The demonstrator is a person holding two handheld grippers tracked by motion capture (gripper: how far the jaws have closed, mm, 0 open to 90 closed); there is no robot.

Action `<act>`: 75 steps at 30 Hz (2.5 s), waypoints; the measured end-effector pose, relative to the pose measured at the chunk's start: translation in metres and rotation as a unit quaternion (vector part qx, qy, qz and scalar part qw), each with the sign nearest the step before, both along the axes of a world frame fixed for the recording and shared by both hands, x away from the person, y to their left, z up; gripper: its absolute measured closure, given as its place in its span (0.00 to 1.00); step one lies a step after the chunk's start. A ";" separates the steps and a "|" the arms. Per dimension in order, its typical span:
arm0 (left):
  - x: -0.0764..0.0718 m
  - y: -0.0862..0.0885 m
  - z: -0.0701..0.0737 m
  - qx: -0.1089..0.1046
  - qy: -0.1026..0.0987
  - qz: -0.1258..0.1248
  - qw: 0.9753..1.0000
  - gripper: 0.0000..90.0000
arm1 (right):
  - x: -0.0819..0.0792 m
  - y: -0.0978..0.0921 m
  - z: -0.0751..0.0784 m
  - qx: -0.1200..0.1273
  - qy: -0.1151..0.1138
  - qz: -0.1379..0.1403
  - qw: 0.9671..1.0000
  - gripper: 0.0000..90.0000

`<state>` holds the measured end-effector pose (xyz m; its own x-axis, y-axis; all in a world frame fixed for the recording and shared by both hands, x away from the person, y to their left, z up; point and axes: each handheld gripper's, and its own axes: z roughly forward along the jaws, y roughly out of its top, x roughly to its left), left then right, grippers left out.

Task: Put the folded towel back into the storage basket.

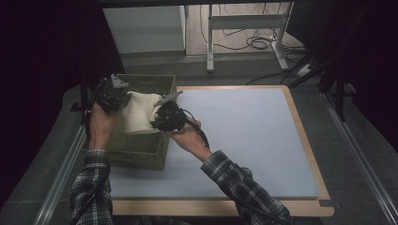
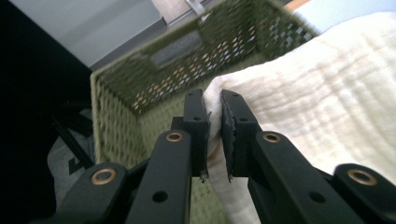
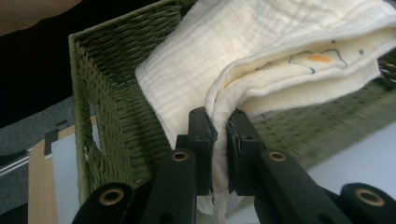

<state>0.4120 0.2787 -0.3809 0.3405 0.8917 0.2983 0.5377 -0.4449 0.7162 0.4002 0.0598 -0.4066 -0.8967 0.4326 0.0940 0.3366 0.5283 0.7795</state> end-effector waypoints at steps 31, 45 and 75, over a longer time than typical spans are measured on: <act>0.010 0.010 -0.066 0.019 0.072 -0.006 0.997 0.89 | -0.001 0.055 -0.040 -0.091 0.035 0.018 0.995 0.89; 0.019 0.004 -0.075 0.029 0.082 0.004 0.996 0.68 | 0.003 0.058 -0.037 -0.105 0.047 0.022 0.993 0.71; 0.021 0.003 -0.057 -0.131 0.071 0.025 0.988 0.08 | 0.005 -0.008 -0.009 -0.035 -0.030 -0.003 0.999 0.27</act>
